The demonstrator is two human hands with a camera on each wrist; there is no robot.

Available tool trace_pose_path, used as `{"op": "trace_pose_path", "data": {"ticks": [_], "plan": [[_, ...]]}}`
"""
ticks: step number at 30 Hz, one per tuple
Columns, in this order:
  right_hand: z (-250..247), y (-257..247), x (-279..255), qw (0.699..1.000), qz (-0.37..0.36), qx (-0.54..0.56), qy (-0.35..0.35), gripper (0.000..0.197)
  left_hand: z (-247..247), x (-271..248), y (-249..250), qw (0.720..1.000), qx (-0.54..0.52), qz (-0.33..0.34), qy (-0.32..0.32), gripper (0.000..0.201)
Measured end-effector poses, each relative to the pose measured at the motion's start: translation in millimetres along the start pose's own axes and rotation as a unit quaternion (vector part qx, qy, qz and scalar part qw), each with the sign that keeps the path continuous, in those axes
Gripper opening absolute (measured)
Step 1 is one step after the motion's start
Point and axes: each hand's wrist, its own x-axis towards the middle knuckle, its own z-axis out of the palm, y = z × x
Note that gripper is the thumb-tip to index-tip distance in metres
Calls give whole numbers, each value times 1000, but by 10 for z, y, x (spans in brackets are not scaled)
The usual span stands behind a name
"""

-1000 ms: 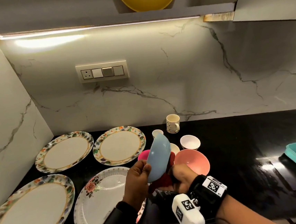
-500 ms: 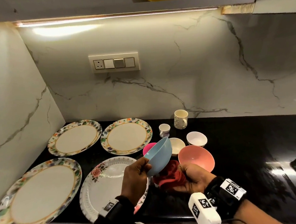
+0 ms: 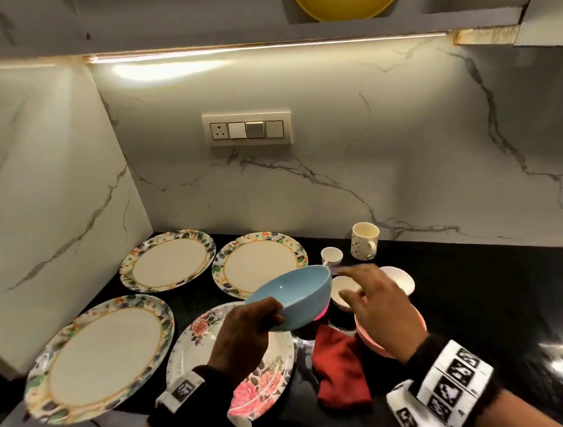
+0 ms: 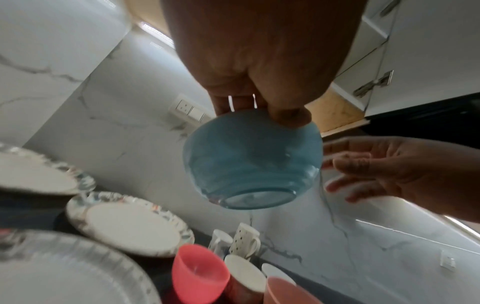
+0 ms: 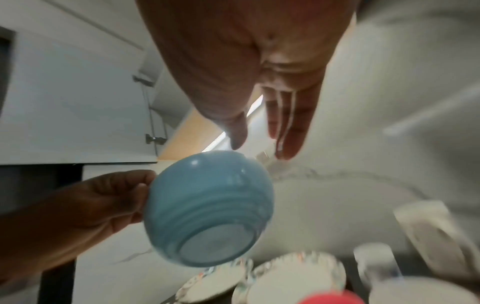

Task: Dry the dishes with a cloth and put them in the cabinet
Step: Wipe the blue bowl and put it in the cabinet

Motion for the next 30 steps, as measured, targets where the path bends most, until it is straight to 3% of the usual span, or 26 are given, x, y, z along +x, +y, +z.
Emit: {"op": "trace_pose_path", "data": {"ticks": [3, 6, 9, 12, 15, 18, 21, 26, 30], "plan": [[-330, -248, 197, 985, -172, -3, -32, 30, -321, 176, 163, 998, -3, 57, 8, 9], [-592, -572, 399, 965, -259, -29, -24, 16, -775, 379, 307, 993, 42, 107, 6, 20], [-831, -1019, 639, 945, -320, -67, 29, 19, -1334, 583, 470, 983, 44, 165, 61, 17], [-1076, -1647, 915, 916, -375, -86, 114, 25, -1888, 840, 640, 954, -3, 203, 220, 20], [-1281, -2309, 1209, 881, -425, -76, 191, 14, -2464, 1132, 667, 889, -30, 217, 402, 23], [-1383, -2870, 1663, 863, -438, -81, 238, 9, -2930, 1475, 435, 860, -13, 228, 456, 25], [-1389, -3445, 2287, 855, -427, -135, 260, 12, -3226, 1876, -10, 877, -19, 198, 437, 23], [-1167, -4266, 3505, 839, -412, -311, 173, 16, -3580, 2534, -858, 893, 3, 179, 413, 31], [-754, -4697, 4460, 822, -359, -431, 105, 21, -3783, 2996, -1351, 894, 6, 178, 411, 34]]}}
